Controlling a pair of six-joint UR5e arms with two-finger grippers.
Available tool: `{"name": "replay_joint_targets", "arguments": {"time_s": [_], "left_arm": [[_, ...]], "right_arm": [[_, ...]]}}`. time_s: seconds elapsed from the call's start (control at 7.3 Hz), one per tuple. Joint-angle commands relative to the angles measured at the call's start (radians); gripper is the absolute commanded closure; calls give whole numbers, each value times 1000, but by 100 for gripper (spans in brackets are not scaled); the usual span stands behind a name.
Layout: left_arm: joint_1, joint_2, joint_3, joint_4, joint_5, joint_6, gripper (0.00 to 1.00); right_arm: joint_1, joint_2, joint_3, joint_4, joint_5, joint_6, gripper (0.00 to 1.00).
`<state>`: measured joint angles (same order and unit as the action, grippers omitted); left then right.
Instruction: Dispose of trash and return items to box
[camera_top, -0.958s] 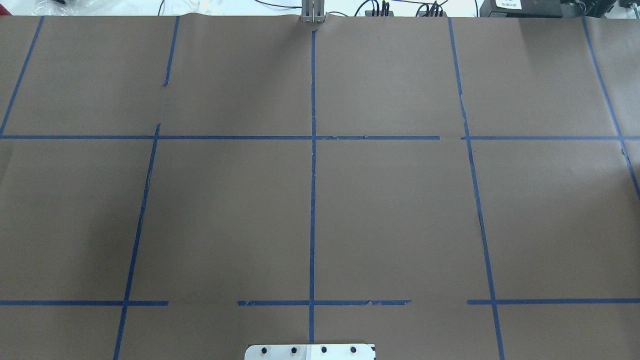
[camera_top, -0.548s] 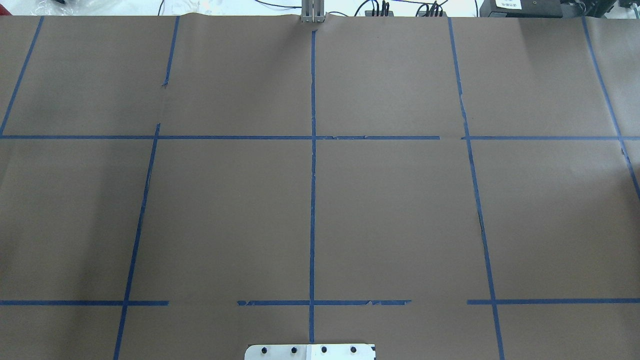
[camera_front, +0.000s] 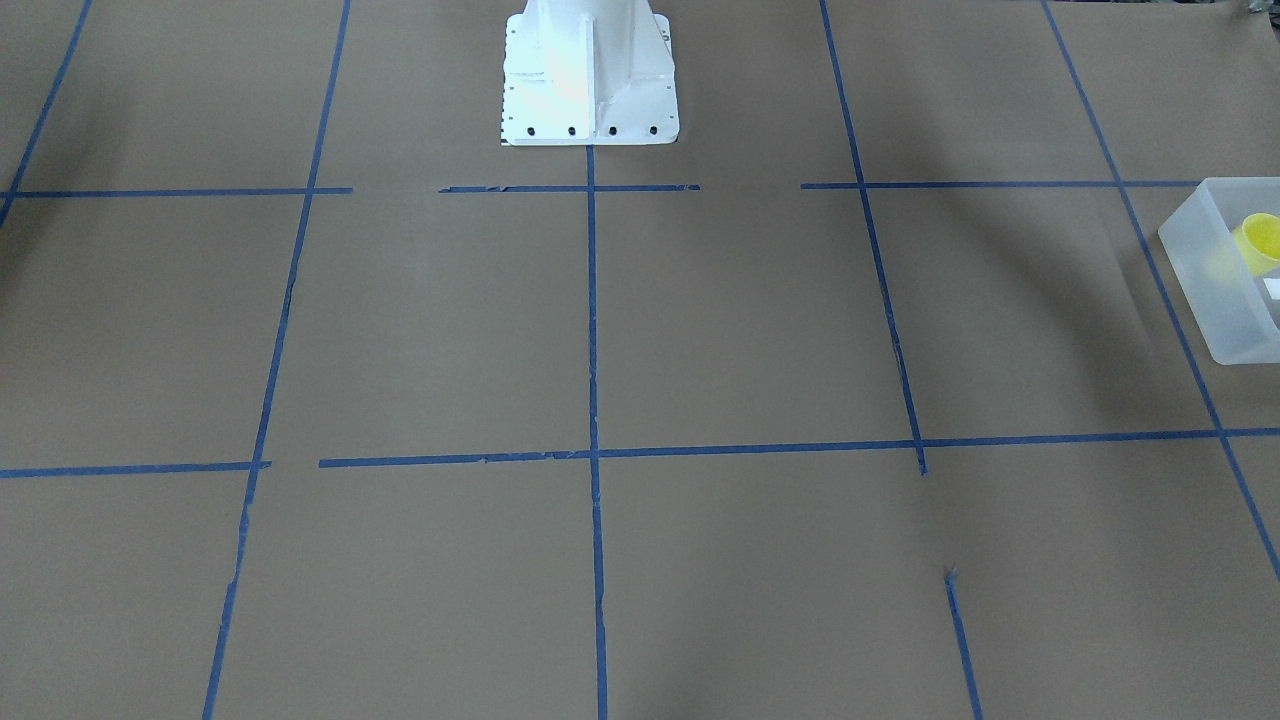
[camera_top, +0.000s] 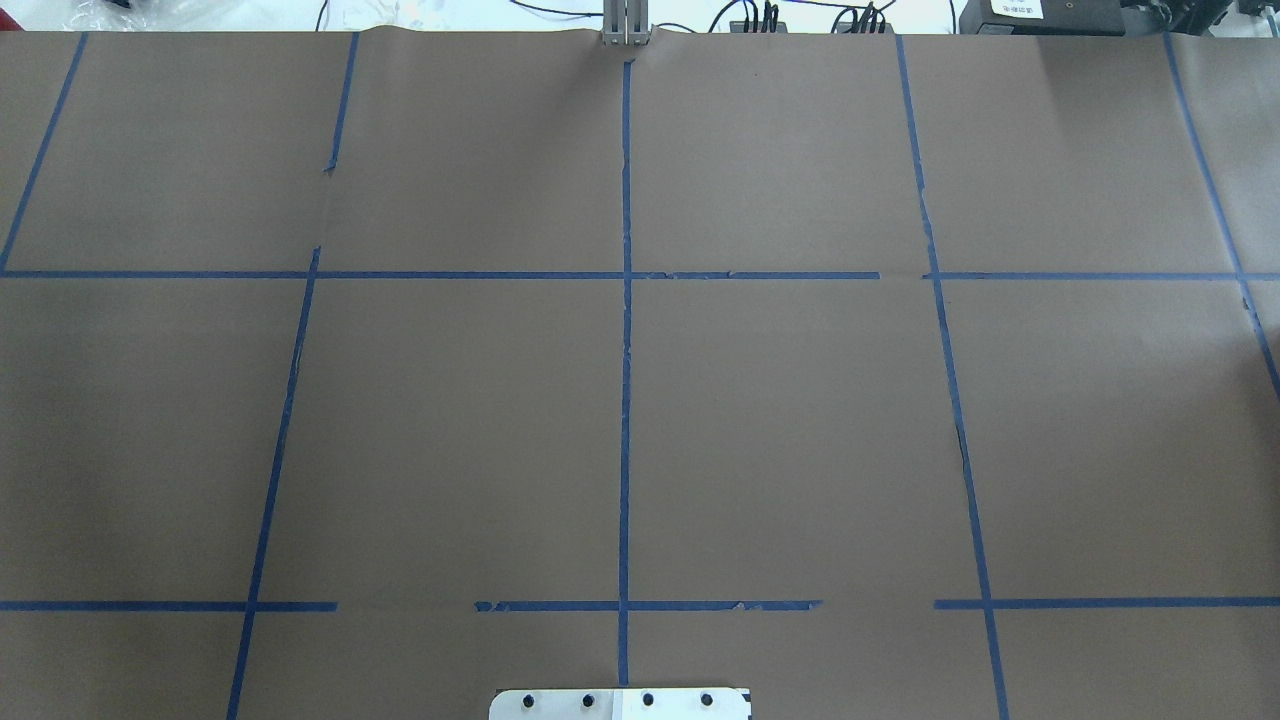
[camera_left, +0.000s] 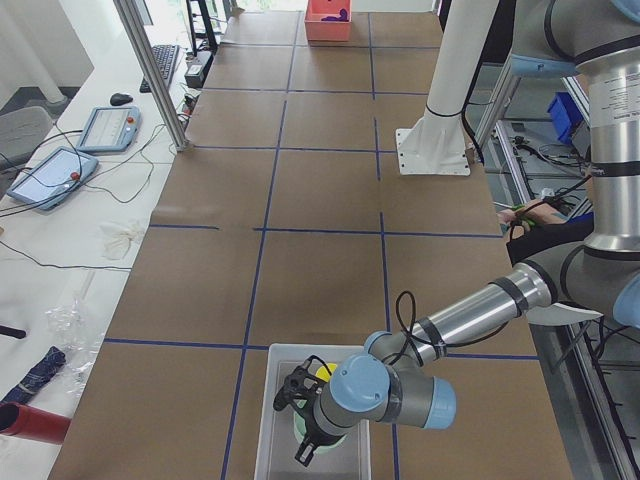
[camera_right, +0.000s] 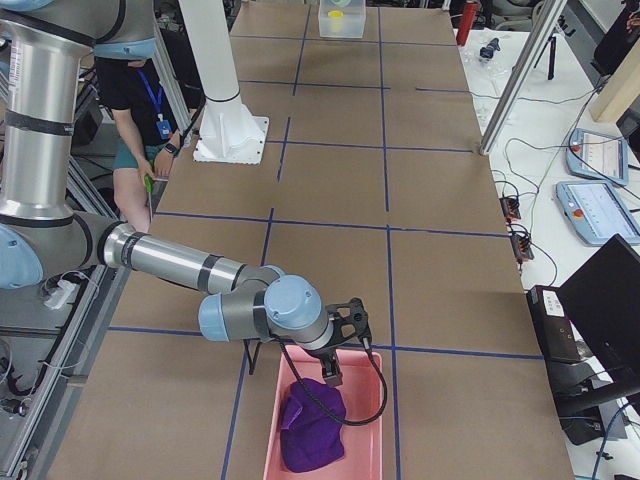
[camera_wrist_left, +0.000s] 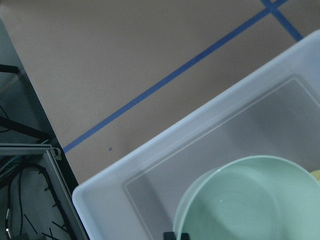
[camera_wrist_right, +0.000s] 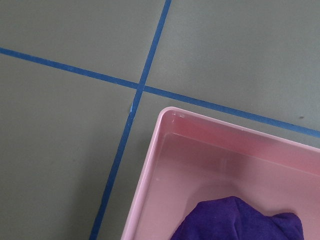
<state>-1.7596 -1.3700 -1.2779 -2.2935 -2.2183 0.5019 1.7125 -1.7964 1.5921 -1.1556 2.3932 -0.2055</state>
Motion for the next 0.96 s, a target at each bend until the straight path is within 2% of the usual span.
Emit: {"name": "replay_joint_targets", "arguments": {"time_s": [0.0, 0.14, 0.27, 0.41, 0.55, 0.68, 0.82], "left_arm": [[5, 3, 26, -58, -17, -17, 18], [14, -6, 9, -64, -15, -14, 0], [19, -9, -73, -28, -27, -17, 0], [25, -42, -159, 147, -129, -22, 0], [31, -72, -273, 330, -153, -79, 0], [55, -73, -338, 401, -162, -116, 0], [52, -58, -345, 402, -293, -124, 0]], "right_arm": [[-10, -3, -3, -1, 0, 3, 0], [-10, -1, -1, -3, 0, 6, 0], [-28, 3, 0, -3, 0, 71, 1], [-37, 5, 25, -4, 1, 125, 0], [-39, 3, 35, -6, 3, 126, 0], [-69, 3, 39, -6, -3, 121, 0], [-143, -4, 39, -13, -29, 111, 0]]}}
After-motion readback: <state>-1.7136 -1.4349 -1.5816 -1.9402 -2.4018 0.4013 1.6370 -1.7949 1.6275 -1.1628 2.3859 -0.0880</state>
